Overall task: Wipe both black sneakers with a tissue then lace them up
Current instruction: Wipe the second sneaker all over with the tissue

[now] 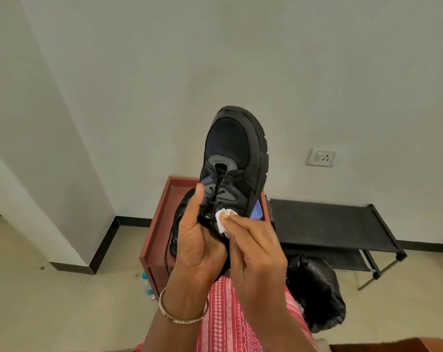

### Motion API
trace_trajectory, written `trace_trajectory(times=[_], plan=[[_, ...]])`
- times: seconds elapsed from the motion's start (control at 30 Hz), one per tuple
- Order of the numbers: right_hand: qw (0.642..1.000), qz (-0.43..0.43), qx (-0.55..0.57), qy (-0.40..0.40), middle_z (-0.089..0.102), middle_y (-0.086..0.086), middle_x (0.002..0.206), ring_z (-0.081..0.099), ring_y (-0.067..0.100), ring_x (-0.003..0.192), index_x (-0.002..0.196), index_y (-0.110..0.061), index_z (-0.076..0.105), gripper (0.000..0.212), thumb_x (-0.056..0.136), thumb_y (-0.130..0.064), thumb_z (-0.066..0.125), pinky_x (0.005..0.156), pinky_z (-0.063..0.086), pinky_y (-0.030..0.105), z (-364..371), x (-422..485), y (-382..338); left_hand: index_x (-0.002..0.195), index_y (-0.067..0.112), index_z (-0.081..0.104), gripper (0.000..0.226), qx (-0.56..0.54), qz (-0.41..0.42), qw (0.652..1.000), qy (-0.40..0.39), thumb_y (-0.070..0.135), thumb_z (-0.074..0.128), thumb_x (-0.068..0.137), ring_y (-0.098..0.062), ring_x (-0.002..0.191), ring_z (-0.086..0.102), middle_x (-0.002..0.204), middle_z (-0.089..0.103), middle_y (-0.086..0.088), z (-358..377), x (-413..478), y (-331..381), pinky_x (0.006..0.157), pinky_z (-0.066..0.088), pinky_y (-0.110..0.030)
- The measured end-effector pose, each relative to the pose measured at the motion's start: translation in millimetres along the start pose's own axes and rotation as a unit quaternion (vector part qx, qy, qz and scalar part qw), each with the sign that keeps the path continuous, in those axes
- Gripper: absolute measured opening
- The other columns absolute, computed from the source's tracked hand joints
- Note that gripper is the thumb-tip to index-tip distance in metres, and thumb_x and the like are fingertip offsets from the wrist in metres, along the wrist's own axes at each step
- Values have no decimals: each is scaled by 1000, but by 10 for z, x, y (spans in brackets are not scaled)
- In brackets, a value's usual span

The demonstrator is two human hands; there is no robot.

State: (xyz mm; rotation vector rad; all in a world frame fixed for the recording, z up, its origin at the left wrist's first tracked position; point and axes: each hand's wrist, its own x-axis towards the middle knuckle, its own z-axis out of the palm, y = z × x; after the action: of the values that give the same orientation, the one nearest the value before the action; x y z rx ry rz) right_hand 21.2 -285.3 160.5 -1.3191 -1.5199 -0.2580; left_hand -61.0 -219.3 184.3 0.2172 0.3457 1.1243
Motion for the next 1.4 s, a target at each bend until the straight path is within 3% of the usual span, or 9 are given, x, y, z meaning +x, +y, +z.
trace_trajectory(times=[0.07, 0.2, 0.43, 0.63, 0.8, 0.93, 1.1, 1.23, 1.4], plan=[[1000, -16, 8, -1, 69, 4, 114, 63, 17, 106, 117, -5, 72, 27, 97, -13, 55, 93, 52, 26, -71, -8, -44, 135, 9, 62, 54, -2, -9, 1000, -12, 48, 53, 98, -30, 124, 62, 135, 62, -17, 40, -74, 7, 106, 49, -40], [998, -41, -35, 16, 67, 9, 119, 61, 22, 110, 116, -4, 72, 27, 98, -14, 55, 96, 50, 29, -186, 266, -26, 110, -1, 74, 41, -21, -27, 999, -39, 33, 55, 99, -28, 97, 74, 112, 72, -20, 134, -259, -39, 80, 62, -35], [999, -40, -25, 20, 70, 4, 117, 63, 17, 110, 115, -7, 73, 27, 98, -14, 54, 98, 49, 25, -262, 255, -118, 103, -3, 76, 37, -28, -33, 999, -27, 27, 56, 97, -26, 90, 74, 106, 73, -19, 180, -336, -40, 77, 63, -35], [999, -39, 17, -6, 70, 2, 118, 63, 14, 112, 117, -7, 73, 28, 98, -17, 55, 99, 48, 23, -244, 27, -222, 140, 7, 56, 65, -57, -71, 995, -27, 36, 73, 85, -18, 90, 68, 116, 64, -10, 174, -288, 20, 80, 63, -34], [998, -27, -46, 42, 70, 6, 115, 62, 17, 110, 113, -5, 74, 25, 95, -11, 57, 102, 46, 22, -221, 428, -90, 111, -2, 74, 41, -64, -41, 997, -30, 31, 53, 99, -26, 99, 74, 115, 72, -18, 228, -391, -133, 82, 62, -36], [1000, -14, -24, 15, 70, 1, 117, 62, 13, 112, 114, -10, 74, 24, 94, -7, 62, 99, 49, 24, -232, 304, -143, 113, -1, 71, 40, -72, -44, 996, -26, 32, 60, 92, -25, 91, 74, 108, 72, -17, 223, -347, -68, 76, 63, -35], [999, -30, 21, 1, 72, -2, 113, 64, 10, 107, 112, -10, 75, 23, 93, -10, 62, 95, 49, 19, -243, -12, -250, 133, 7, 63, 57, -33, -64, 997, -7, 42, 62, 88, -24, 122, 61, 135, 64, -14, 201, -253, 47, 105, 49, -37], [999, -33, -5, 5, 71, 2, 115, 63, 15, 109, 113, -8, 74, 26, 96, -14, 56, 98, 50, 25, -205, 267, -109, 117, 0, 69, 43, -58, -27, 998, -15, 34, 60, 92, -25, 92, 73, 112, 72, -18, 215, -274, -22, 72, 63, -33], [999, -27, -22, 36, 70, 3, 117, 63, 17, 112, 114, -7, 74, 24, 95, -9, 60, 99, 50, 28, -185, 427, -59, 101, -3, 78, 42, -50, -18, 998, -17, 32, 54, 98, -27, 92, 75, 109, 73, -19, 236, -287, -53, 72, 63, -34]])
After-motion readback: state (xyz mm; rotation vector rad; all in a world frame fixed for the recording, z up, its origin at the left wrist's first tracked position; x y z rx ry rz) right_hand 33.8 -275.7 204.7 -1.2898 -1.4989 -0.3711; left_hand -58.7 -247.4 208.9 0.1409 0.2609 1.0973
